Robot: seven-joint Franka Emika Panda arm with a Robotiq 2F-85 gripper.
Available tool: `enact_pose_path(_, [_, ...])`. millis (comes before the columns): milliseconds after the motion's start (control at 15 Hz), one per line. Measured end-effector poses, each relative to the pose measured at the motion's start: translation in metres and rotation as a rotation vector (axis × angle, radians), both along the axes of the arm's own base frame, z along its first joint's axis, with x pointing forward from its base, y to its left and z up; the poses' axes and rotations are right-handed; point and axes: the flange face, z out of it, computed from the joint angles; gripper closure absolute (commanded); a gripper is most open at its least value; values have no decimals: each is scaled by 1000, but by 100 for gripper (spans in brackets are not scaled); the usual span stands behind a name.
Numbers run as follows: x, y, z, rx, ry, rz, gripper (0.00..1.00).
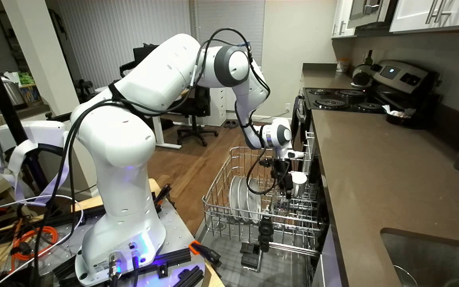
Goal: Move the glass jar to the left side of the dishwasher
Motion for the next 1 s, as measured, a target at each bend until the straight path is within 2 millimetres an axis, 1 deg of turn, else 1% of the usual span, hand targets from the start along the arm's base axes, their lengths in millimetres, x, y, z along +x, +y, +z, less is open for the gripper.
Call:
enact_pose_path(67, [1, -3, -6, -5, 2, -2, 26])
enact_pose_path(267, [1, -8, -18, -16, 13, -8, 47])
enact_pose_path(467, [0, -8, -17, -23, 34, -30, 67])
enact_pose_path(533, [0, -8, -16, -27, 42, -35, 54])
enact_pose_path(600, [1, -8, -14, -33, 49, -38, 28])
enact_pose_path(667, [2, -8, -12, -38, 51, -40, 28])
enact_pose_path(733, [3, -8, -10, -43, 51, -42, 25])
enact_pose_path(1000, [2, -5, -8, -63, 74, -48, 1])
